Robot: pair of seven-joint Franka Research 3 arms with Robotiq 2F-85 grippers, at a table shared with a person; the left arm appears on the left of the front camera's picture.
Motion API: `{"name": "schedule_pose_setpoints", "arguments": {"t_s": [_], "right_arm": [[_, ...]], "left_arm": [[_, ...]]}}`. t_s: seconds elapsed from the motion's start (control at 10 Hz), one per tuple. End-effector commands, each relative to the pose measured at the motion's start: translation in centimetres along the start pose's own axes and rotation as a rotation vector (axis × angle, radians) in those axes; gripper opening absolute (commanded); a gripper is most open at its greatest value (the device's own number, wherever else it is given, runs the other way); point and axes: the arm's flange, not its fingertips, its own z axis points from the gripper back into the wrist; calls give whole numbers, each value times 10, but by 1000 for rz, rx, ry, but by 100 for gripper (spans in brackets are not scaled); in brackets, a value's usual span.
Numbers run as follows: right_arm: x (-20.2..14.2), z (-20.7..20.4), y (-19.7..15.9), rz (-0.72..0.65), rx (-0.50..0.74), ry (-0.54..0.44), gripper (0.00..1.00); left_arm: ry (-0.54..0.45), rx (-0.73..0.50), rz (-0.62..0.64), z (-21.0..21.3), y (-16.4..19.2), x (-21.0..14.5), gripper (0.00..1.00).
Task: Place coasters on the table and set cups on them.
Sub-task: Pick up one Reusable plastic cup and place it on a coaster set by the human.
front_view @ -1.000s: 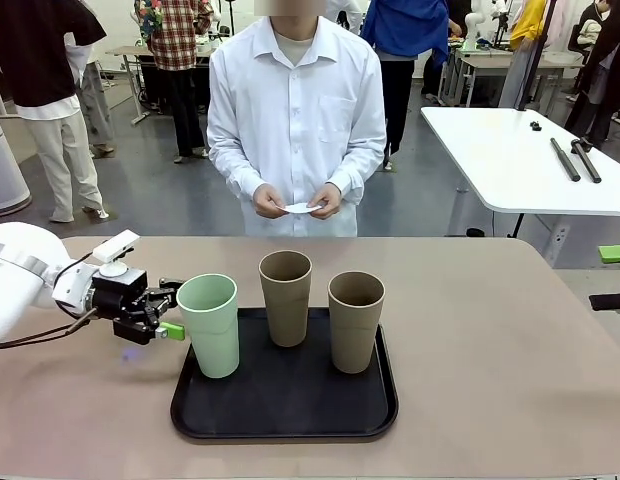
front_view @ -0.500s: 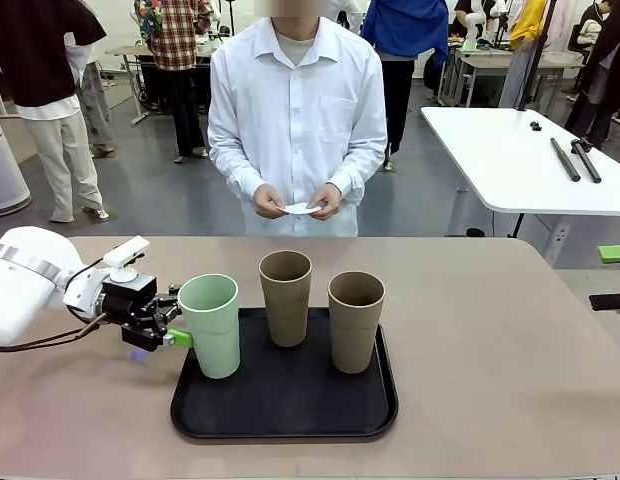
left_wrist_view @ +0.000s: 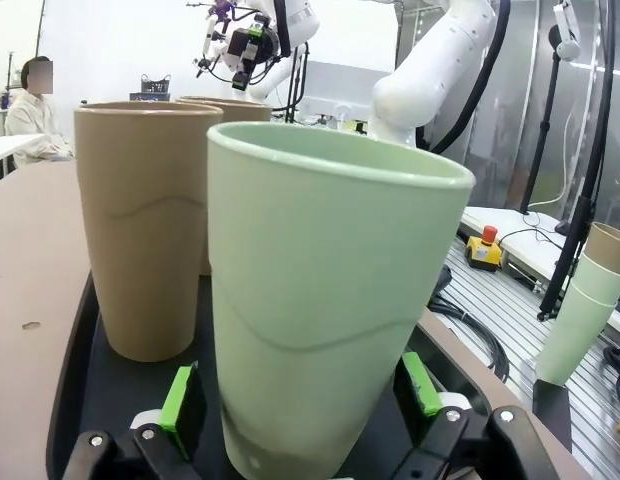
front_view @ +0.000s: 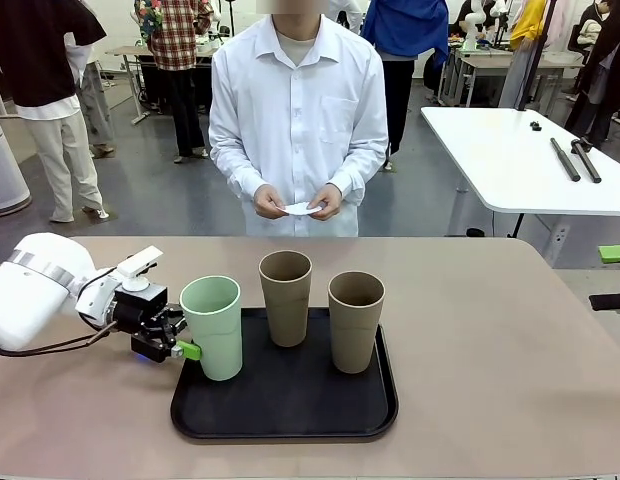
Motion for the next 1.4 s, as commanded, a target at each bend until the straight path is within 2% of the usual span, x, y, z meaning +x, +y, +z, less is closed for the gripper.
{"name": "schedule_pose_setpoints", "arguments": {"t_s": [0.0, 0.7, 0.8, 0.9, 1.0, 1.1, 1.2, 1.3], "right_arm": [[1, 0, 0, -2, 12, -3, 100], [1, 0, 0, -2, 12, -3, 100], [1, 0, 0, -2, 12, -3, 100], [1, 0, 0, -2, 12, -3, 100], [1, 0, 0, -2, 12, -3, 100], [1, 0, 0, -2, 12, -3, 100], [1, 0, 0, -2, 12, -3, 100], [1, 0, 0, -2, 12, -3, 100]], "left_arm": [[29, -29, -24, -5, 2, -2, 100], [44, -55, -119, -22, 6, -3, 100], [36, -58, -128, -20, 5, -2, 43], [32, -61, -123, -18, 4, -1, 43], [26, -63, -123, -16, 3, 0, 0], [18, -66, -121, -14, 2, 2, 39], [19, -69, -117, -13, 1, 6, 0], [12, -62, -91, -8, -3, 14, 0]]}}
